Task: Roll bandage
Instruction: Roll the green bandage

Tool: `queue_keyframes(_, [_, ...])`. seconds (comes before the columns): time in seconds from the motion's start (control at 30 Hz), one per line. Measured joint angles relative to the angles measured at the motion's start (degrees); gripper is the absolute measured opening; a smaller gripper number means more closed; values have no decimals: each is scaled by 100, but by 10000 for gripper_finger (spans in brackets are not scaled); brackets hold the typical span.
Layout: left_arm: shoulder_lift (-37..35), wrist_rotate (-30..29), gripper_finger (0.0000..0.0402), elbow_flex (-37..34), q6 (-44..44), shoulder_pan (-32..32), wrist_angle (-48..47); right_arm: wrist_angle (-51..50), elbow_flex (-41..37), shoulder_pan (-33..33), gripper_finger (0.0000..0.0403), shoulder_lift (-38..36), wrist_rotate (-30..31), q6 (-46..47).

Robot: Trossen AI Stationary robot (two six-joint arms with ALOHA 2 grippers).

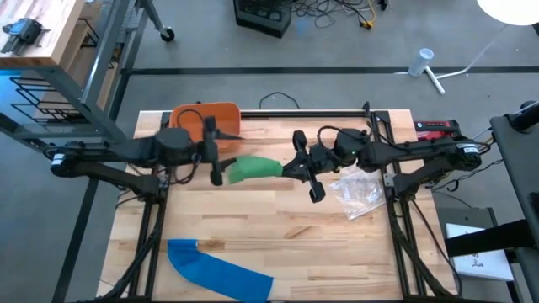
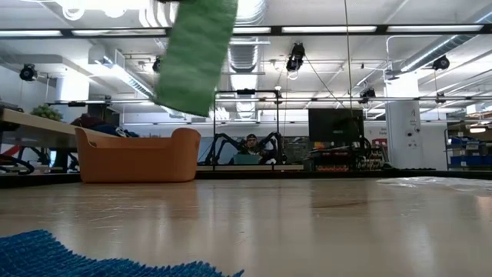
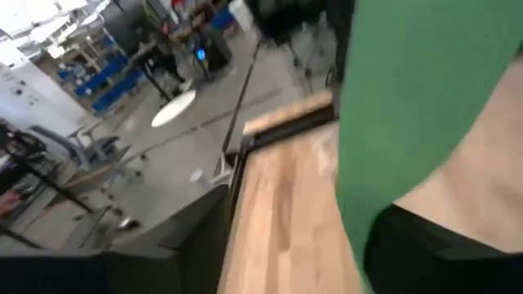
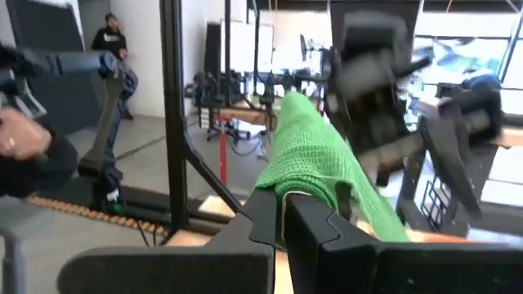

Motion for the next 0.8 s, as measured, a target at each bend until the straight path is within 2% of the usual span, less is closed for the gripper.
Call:
queue_keyframes(0.17, [-294, 4, 275, 11, -343, -184, 30, -246, 0, -151, 2, 10, 27, -4])
queue_keyframes(0.43, [45, 46, 274, -128, -431, -185, 56, 34, 0, -335, 2, 14, 20, -98])
queue_keyframes(0.63, [425, -146, 261, -314, -55, -163, 656, 194, 0, -391, 2, 19, -6, -35])
queue_keyframes(0.8, [445, -145, 256, -595, 143, -4, 1596, 156, 0, -476, 2, 21, -2, 202])
